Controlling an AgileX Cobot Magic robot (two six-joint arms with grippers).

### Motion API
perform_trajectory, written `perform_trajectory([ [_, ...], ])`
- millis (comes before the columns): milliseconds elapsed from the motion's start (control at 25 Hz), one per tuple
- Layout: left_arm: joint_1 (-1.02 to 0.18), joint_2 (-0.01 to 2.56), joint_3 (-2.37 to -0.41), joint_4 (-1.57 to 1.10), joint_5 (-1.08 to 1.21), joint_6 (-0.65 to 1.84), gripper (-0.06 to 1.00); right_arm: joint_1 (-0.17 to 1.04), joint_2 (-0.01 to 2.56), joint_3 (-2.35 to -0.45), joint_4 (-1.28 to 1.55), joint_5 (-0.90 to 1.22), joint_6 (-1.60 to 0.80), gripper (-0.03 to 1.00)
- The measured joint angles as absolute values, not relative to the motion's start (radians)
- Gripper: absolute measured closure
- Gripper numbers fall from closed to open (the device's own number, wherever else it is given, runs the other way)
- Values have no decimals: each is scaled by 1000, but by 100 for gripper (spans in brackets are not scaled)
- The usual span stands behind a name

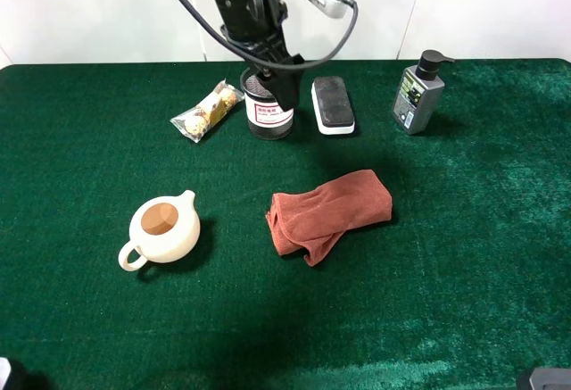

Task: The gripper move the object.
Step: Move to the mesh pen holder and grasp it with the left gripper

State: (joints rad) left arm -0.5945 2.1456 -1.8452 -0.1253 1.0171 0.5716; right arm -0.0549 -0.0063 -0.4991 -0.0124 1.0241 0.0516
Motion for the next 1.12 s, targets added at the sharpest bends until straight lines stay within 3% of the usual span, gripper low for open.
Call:
perform_trajectory([
  [920,-597,2349,-1895,-98,866,785,-4,-55,-6,-499,-9,1020,52,27],
  [1120,-597,2362,-1897,-96,863,798,3,-55,-6,-499,-8,1020,52,27],
])
